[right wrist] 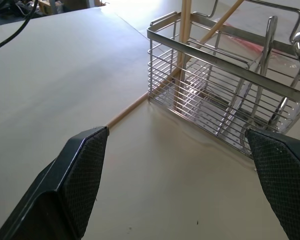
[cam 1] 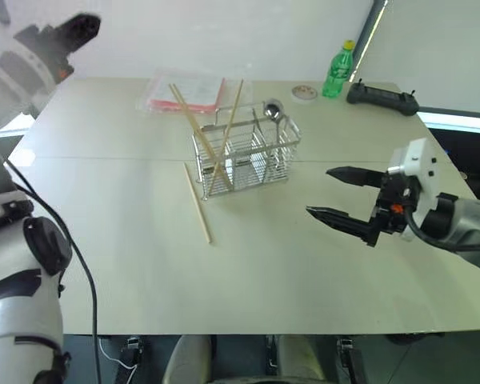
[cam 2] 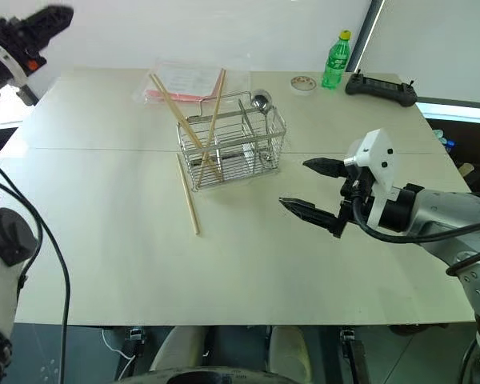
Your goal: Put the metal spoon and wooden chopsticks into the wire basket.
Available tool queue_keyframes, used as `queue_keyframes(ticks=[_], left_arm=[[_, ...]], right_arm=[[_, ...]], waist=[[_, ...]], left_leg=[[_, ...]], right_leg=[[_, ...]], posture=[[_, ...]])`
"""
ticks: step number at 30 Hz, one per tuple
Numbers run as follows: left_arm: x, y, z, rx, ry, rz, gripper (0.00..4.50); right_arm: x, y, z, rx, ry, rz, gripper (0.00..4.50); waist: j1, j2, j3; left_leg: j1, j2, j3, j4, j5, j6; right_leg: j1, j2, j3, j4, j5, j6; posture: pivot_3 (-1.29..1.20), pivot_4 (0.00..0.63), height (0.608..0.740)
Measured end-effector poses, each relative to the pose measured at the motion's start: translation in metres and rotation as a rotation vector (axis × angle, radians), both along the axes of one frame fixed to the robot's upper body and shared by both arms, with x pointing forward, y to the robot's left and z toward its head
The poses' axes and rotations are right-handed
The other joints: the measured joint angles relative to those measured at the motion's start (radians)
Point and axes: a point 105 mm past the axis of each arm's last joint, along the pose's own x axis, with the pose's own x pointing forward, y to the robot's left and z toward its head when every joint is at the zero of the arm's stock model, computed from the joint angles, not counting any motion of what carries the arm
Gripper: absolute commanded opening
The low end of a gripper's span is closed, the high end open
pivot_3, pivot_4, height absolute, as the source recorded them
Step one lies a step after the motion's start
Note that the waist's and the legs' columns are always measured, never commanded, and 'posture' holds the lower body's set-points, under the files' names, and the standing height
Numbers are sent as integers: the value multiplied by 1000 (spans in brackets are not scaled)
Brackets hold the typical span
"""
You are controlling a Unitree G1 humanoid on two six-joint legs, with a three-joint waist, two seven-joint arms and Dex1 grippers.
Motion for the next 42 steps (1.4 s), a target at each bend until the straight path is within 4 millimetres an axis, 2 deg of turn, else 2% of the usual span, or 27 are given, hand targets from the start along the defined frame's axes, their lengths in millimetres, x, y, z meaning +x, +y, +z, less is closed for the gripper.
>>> queue_keyframes(ticks=[2, 3, 6, 8, 10, 13, 17, 20, 25, 28, 36, 37, 38, 42], left_arm=[[14, 3, -38, -52, 179, 122, 4466], [18, -3, -62, -81, 285, 153, 4466], [22, -42, -122, -100, 531, 109, 4466], [19, -63, -146, -105, 648, 85, 4466], [17, -74, -158, -112, 710, 87, 4466], [17, -83, -167, -97, 753, 99, 4466], [20, -86, -169, -62, 770, 105, 4466], [23, -96, -168, -16, 781, 72, 4466], [25, -114, -180, 80, 818, -2, 4466], [29, -122, -177, 114, 803, -31, 4466], [33, -129, -184, 166, 801, -43, 4466], [34, -130, -184, 167, 803, -43, 3955], [33, -131, -186, 171, 809, -43, 3664], [32, -133, -190, 166, 823, -49, 1642]], right_arm=[[1, 2, -2, 6, 3, 7, 4500], [1, 5, -3, 9, 8, 16, 4500], [3, 6, -3, 15, 13, 21, 4500], [4, 6, -3, 13, 14, 20, 4500], [4, 6, -4, 11, 15, 19, 4500], [6, 10, -5, 25, 11, 24, 4500], [7, 13, -6, 47, 9, 16, 4500], [4, 18, -7, 60, 2, 20, 4500], [2, 20, -8, 70, -7, 1, 4500], [2, 19, -10, 73, 0, -12, 4500], [0, 20, -9, 81, -7, -19, 4500], [0, 19, -8, 84, -8, -22, 4500], [0, 19, -7, 88, -8, -24, 4500], [0, 18, -6, 94, -11, -33, 4500]], waist=[[0, 0, 0], [-1, -1, 0], [-2, -2, 0], [-5, -3, 1], [-11, -2, 0], [-13, -2, 0], [-4, -2, 0], [3, -3, 0], [-3, -2, 0], [-4, -2, 0], [0, -1, 0], [1, -1, -1], [1, -1, -1], [1, 0, -1]], left_leg=[[0, 0, 0, 0, 0, 0], [0, -1, -1, 0, 0, 0], [-3, -2, 0, -1, 0, -1], [-4, -2, 0, -2, 0, -1], [-3, -2, 1, -3, 0, -1], [-2, -1, 2, -3, 1, -2], [-2, -2, 2, -2, 1, -3], [-2, -2, 1, -1, 2, -4], [-2, -2, 1, -2, 2, -4], [-2, -2, 1, -3, 2, -4], [-1, -2, 1, -2, 2, -4], [-1, -2, 1, -2, 2, -4], [0, -2, 1, -1, 2, -4], [0, -2, 1, -2, 2, -3]], right_leg=[[1, -1, 0, 0, 0, 0], [0, -1, 0, 0, 0, 0], [-3, -1, 0, 1, 1, 1], [-5, -1, 0, 2, 1, 1], [-6, -1, 1, 2, 1, 1], [-7, -1, 1, 2, 1, 0], [-5, -1, 1, 2, 1, 0], [-3, -1, 1, 1, 1, 1], [-4, -1, 1, 2, 1, 1], [-5, -1, 1, 2, 1, 0], [-2, -1, 0, 2, 1, 1], [-2, -1, 0, 2, 1, 1], [-2, -1, 0, 2, 1, 1], [-2, -1, 0, 2, 1, 1]], posture=[[0, 150, 690], [0, 150, 690], [0, 150, 690], [0, 150, 690], [0, 150, 690], [0, 150, 690], [0, 150, 690], [0, 150, 690], [0, 150, 690], [0, 150, 690], [0, 150, 690], [0, 150, 690], [0, 150, 690], [0, 150, 690]])
